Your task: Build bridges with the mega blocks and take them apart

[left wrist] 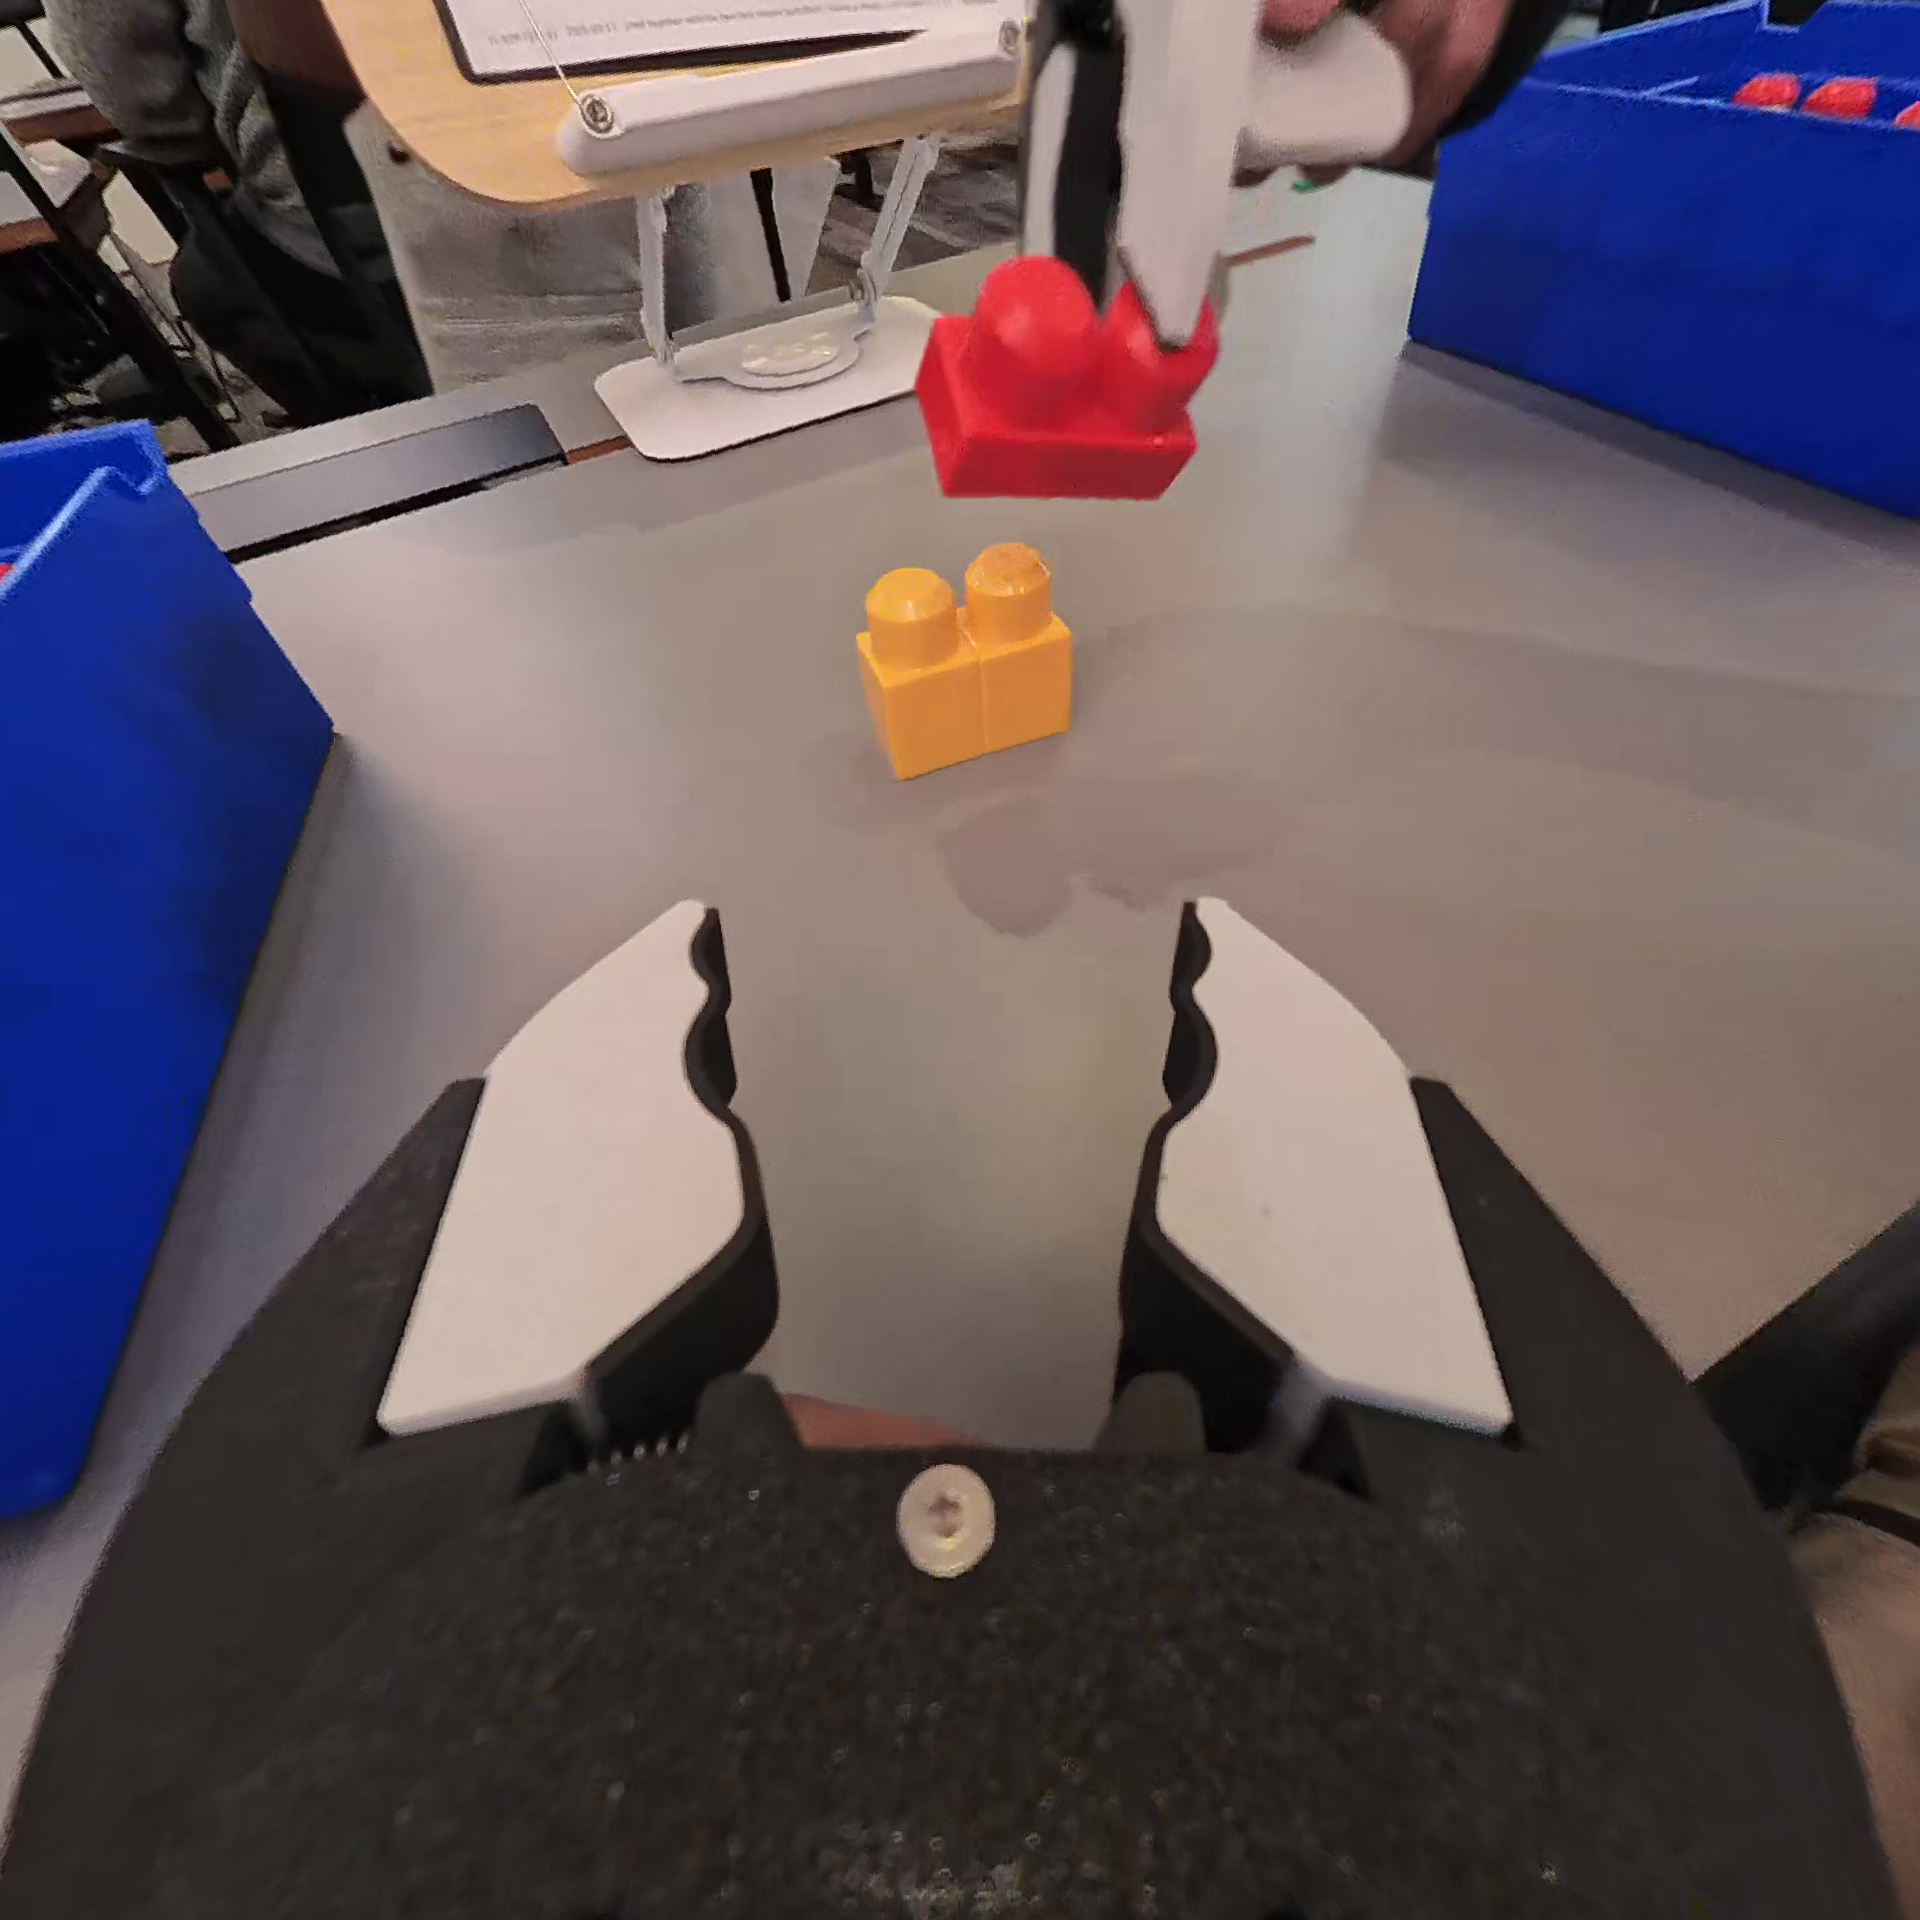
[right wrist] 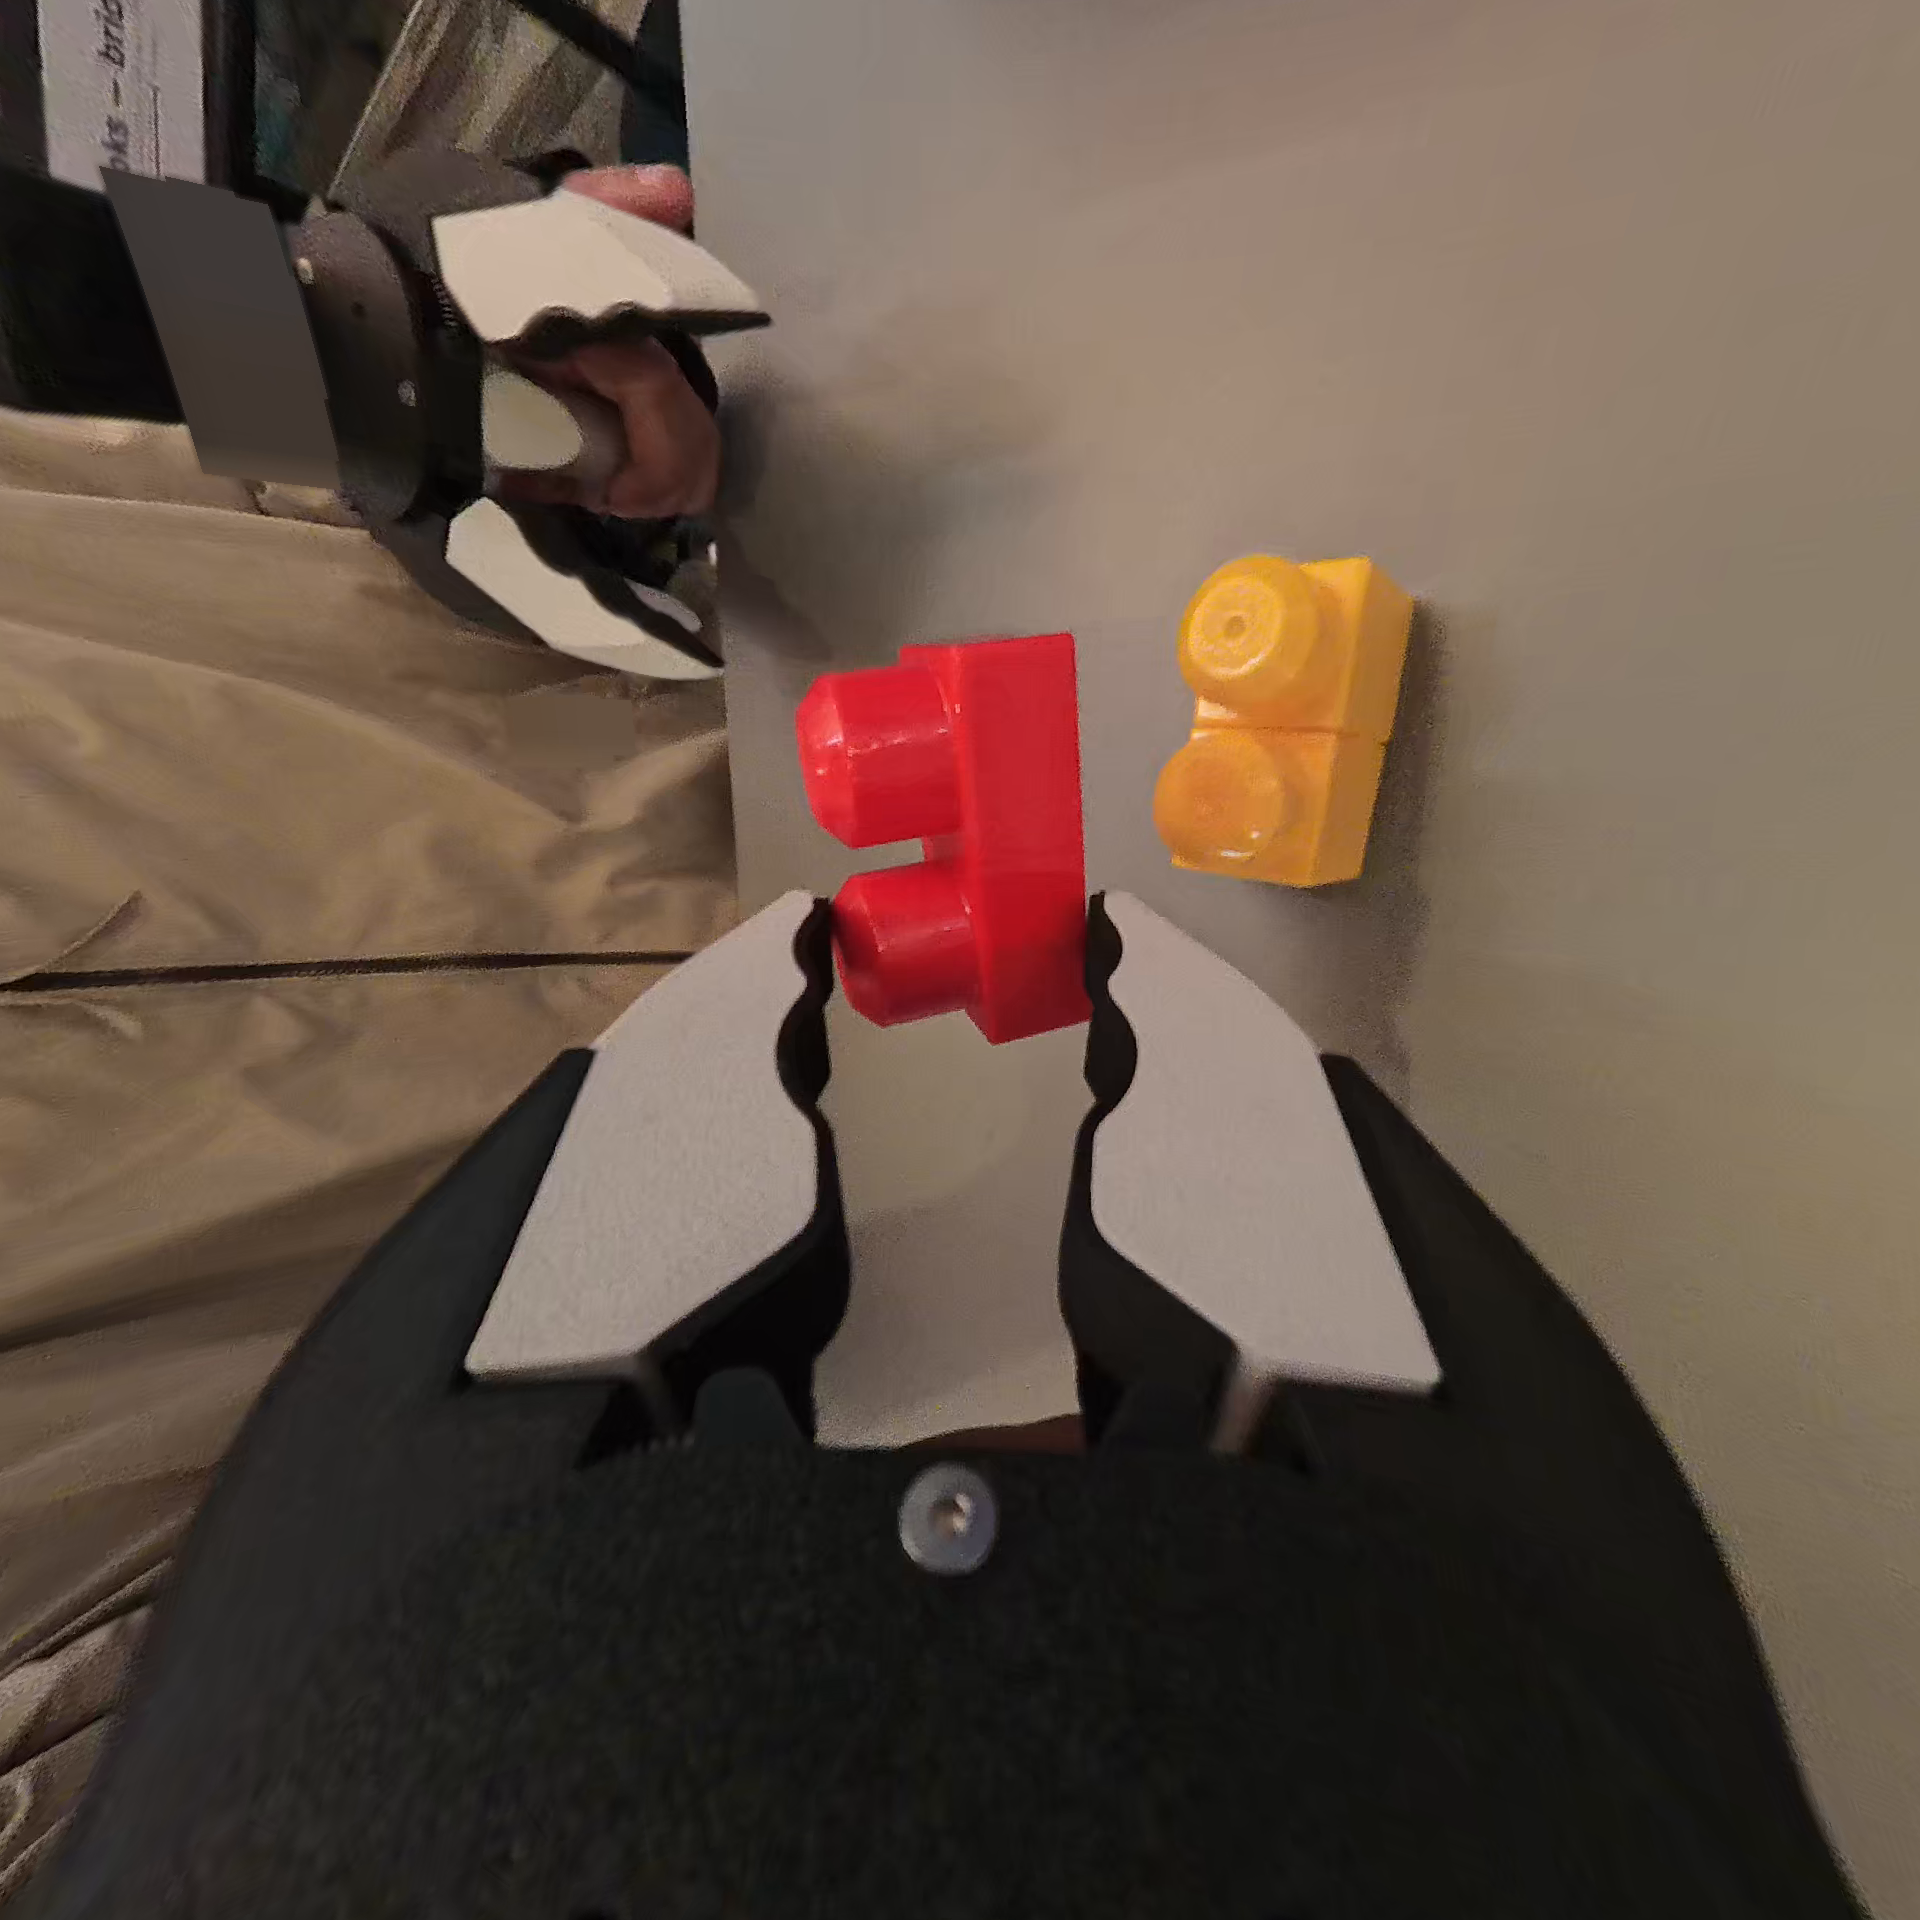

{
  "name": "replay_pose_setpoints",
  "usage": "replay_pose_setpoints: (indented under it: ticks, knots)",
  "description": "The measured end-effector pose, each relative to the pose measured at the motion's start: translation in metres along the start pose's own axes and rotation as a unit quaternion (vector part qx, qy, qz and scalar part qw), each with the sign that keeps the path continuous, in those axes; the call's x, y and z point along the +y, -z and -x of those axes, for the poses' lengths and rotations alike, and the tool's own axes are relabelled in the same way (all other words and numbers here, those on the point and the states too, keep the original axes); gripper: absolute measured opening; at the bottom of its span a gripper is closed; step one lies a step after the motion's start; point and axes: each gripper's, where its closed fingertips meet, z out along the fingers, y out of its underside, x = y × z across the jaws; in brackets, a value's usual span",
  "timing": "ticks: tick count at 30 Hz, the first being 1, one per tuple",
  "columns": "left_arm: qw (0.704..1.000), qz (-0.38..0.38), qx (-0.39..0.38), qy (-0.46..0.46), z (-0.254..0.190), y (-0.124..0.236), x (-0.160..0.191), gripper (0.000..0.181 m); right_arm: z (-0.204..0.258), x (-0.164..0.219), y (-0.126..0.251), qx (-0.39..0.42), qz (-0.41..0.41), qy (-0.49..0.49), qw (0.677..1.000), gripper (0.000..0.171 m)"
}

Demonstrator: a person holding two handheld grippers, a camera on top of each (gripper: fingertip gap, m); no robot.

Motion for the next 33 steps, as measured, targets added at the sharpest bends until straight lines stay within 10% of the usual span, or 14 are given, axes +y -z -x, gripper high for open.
replay_pose_setpoints:
  ticks: [17, 33]
  knots:
    - [1.0, 0.008, 0.012, 0.004, 0.001, -0.007, 0.004, 0.081, -0.018, -0.027, -0.008, 0.007, 0.02, -0.01, 1.0, 0.046]
    - [1.0, 0.003, 0.02, 0.014, -0.003, -0.008, 0.002, 0.08, -0.018, -0.048, 0.014, 0.024, -0.338, -0.141, 0.93, 0.045]
